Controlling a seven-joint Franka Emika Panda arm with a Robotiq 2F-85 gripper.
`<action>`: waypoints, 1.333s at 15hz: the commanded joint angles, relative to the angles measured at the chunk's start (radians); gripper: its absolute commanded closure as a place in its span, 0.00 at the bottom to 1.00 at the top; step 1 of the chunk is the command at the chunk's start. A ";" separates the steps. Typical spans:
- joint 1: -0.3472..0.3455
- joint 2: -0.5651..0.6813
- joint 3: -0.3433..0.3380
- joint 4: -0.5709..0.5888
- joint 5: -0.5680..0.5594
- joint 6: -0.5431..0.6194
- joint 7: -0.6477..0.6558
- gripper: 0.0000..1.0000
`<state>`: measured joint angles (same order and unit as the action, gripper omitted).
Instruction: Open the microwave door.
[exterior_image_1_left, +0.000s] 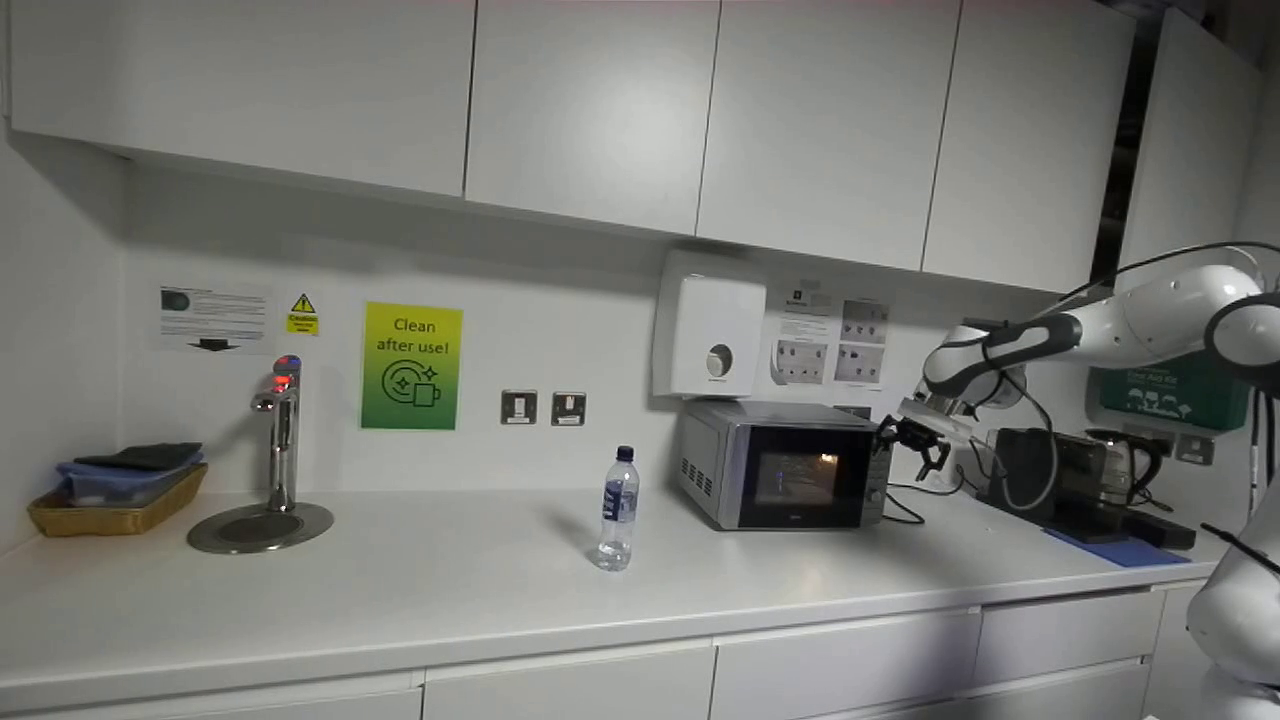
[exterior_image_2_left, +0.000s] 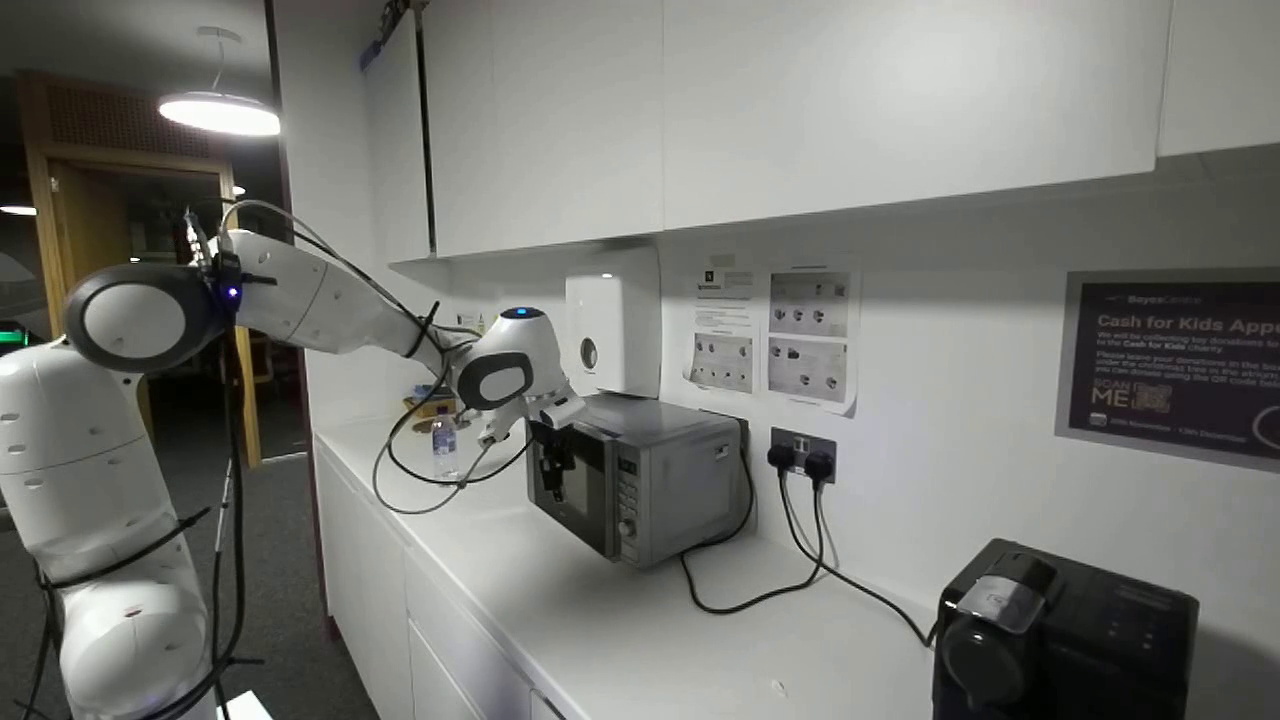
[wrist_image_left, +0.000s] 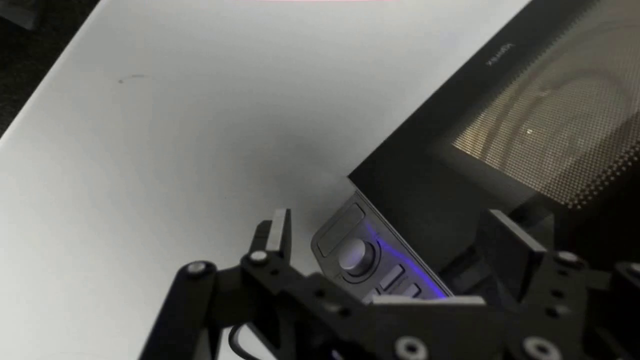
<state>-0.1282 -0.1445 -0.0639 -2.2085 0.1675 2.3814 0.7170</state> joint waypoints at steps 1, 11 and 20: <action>-0.011 -0.016 0.038 0.004 -0.073 0.056 0.262 0.00; -0.006 -0.013 0.045 0.101 -0.152 -0.086 0.838 0.00; 0.009 0.010 0.015 0.178 -0.038 -0.059 0.878 0.00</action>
<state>-0.1295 -0.1494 -0.0328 -2.0686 0.0758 2.3217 1.6153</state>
